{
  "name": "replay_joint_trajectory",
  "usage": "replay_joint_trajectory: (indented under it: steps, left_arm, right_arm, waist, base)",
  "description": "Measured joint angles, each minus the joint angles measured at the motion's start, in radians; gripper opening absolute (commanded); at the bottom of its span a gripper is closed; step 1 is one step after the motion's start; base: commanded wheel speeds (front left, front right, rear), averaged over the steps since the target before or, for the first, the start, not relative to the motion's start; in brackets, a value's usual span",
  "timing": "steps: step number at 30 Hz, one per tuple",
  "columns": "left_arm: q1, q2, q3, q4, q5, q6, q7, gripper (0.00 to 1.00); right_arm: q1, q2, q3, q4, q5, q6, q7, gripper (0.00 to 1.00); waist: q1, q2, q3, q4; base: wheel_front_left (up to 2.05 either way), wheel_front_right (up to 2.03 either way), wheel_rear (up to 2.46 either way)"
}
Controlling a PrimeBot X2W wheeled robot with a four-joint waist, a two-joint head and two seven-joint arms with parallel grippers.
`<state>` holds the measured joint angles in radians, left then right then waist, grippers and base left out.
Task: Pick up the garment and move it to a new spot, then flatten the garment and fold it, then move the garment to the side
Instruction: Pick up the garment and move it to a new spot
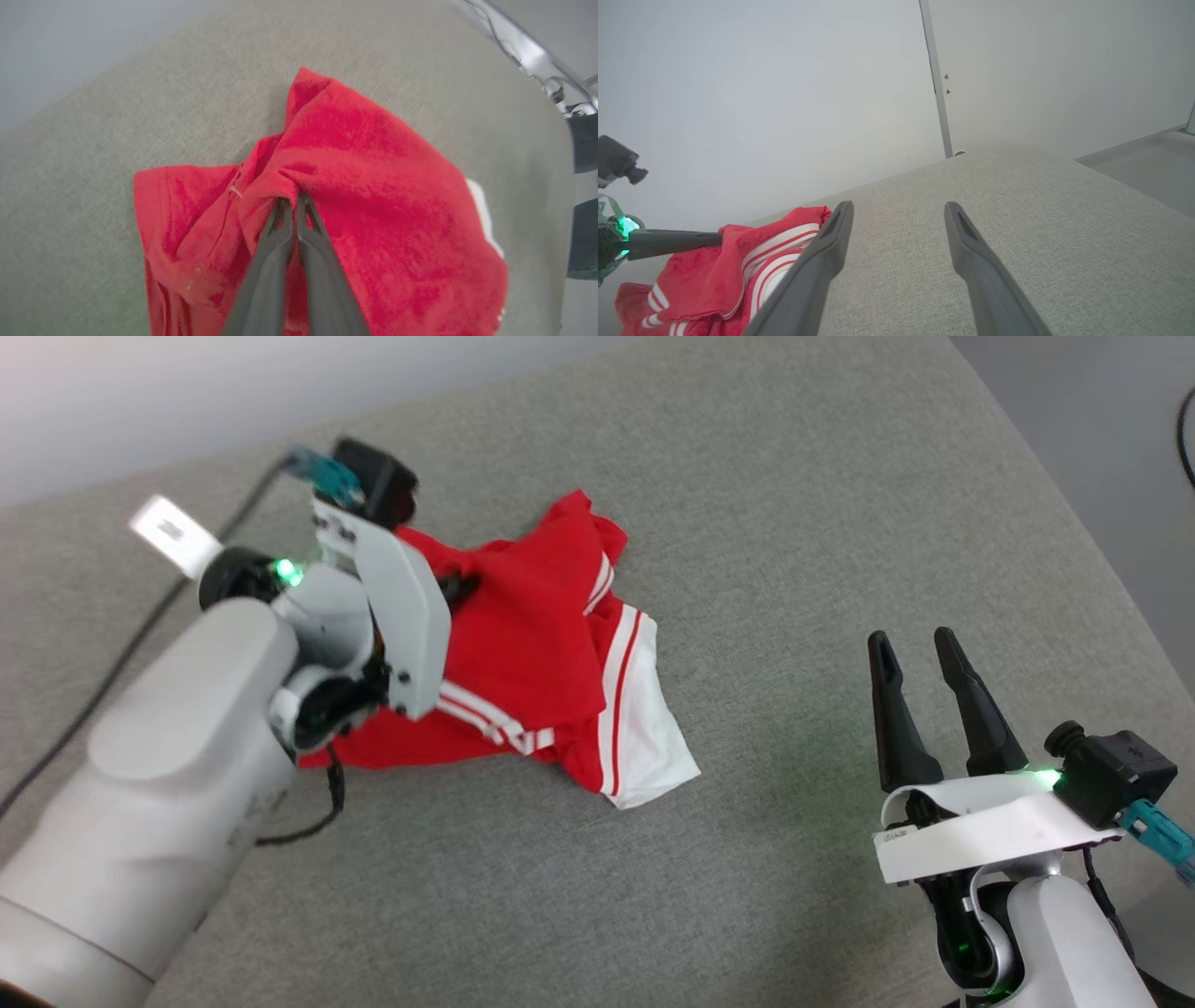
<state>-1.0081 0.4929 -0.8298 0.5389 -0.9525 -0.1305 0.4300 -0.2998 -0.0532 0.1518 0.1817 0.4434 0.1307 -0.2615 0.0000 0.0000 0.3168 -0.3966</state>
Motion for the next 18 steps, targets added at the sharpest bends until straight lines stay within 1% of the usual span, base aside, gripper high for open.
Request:
replay_joint_trajectory:
  steps: [6, 12, 15, 18]
  left_arm:
    - [-0.023, 0.016, -0.151, 0.059, 0.056, 0.0, 0.027, 0.0]
    - [-0.092, 0.01, -0.281, 0.118, 0.093, -0.002, 0.031, 0.0]
    - [-0.116, 0.008, -0.331, 0.135, 0.089, -0.003, 0.022, 0.0]
    - [-0.128, 0.002, -0.359, 0.154, 0.067, -0.003, 0.009, 0.0]
  right_arm:
    - [0.0, 0.0, 0.009, -0.006, 0.016, 0.0, 0.0, 1.0]
    - [-0.025, 0.0, 0.028, -0.014, 0.032, 0.0, 0.0, 1.0]
    - [-0.034, 0.0, 0.039, -0.015, 0.032, 0.0, 0.0, 1.0]
    - [-0.037, 0.001, 0.043, -0.014, 0.031, 0.0, 0.0, 1.0]
  waist:
    - [0.0, 0.0, 0.035, -0.016]
    - [0.0, 0.0, 0.069, -0.022]
    - [0.0, 0.0, 0.084, -0.027]
    - [0.0, 0.0, 0.095, -0.03]
  base:
    - [0.0, 0.0, 0.0]
    - [0.0, 0.0, 0.0]
    - [0.0, 0.0, 0.0]
    - [0.0, 0.0, 0.0]
